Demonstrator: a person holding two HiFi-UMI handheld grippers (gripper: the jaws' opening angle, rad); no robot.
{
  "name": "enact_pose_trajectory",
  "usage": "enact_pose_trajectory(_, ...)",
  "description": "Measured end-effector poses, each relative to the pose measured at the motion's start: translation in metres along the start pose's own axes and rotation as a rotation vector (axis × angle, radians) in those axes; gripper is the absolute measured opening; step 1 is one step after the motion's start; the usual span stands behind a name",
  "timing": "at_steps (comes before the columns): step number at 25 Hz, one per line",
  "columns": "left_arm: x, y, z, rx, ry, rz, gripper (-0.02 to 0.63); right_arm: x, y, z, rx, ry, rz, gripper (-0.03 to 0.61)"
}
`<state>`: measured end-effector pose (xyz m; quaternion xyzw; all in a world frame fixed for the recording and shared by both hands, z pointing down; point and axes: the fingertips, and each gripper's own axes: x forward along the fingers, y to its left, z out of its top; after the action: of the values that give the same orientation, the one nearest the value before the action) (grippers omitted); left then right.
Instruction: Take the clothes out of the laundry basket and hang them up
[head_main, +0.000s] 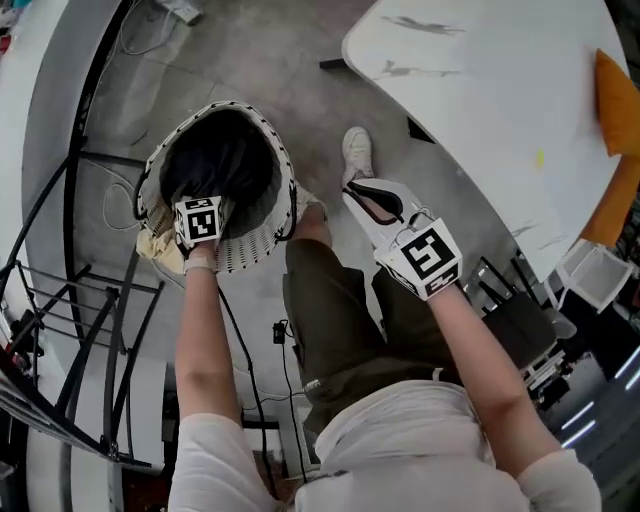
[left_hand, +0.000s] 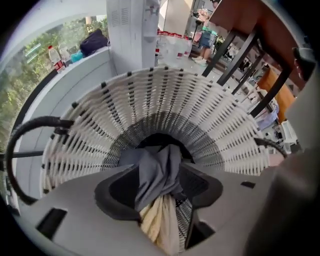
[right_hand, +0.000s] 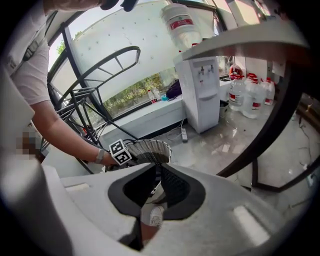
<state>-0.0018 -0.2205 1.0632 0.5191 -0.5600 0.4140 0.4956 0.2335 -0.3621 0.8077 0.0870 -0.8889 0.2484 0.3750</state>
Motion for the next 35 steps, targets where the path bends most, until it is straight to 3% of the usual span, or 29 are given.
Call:
enact_pose_trajectory(4,0.048,0.012,-0.004,0.055,0.043,0.032,0.232,0.013,-0.014,-0.025,0.035,0.018,-0.030,0.020)
enact_pose_trajectory(9,0.092,0.034,-0.034,0.073,0.212,0.106,0.227,0.018,-0.025,-0.047,0.061,0.043,-0.057,0.020)
enact_pose_trajectory(10,0.096,0.039,-0.039,0.057,0.237,0.113,0.210,0.018,-0.025,-0.050,0.062,0.045,-0.057,0.020)
enact_pose_trajectory(12,0.097,0.045,-0.043,0.017,0.252,0.126,0.094,0.018,-0.025,-0.051,0.064,0.043,-0.054,0.020)
enact_pose_trajectory(13,0.094,0.047,-0.043,-0.001,0.246,0.132,0.015,0.017,-0.025,-0.052,0.069,0.041,-0.055,0.020)
enact_pose_trajectory(24,0.021,0.014,-0.043,-0.074,0.161,-0.004,0.008,-0.011,-0.004,-0.001,0.055,-0.010,-0.048,0.020)
enact_pose_trajectory(35,-0.089,-0.008,-0.026,-0.108,0.005,-0.049,0.008,-0.057,0.022,0.052,0.012,-0.053,-0.032,0.020)
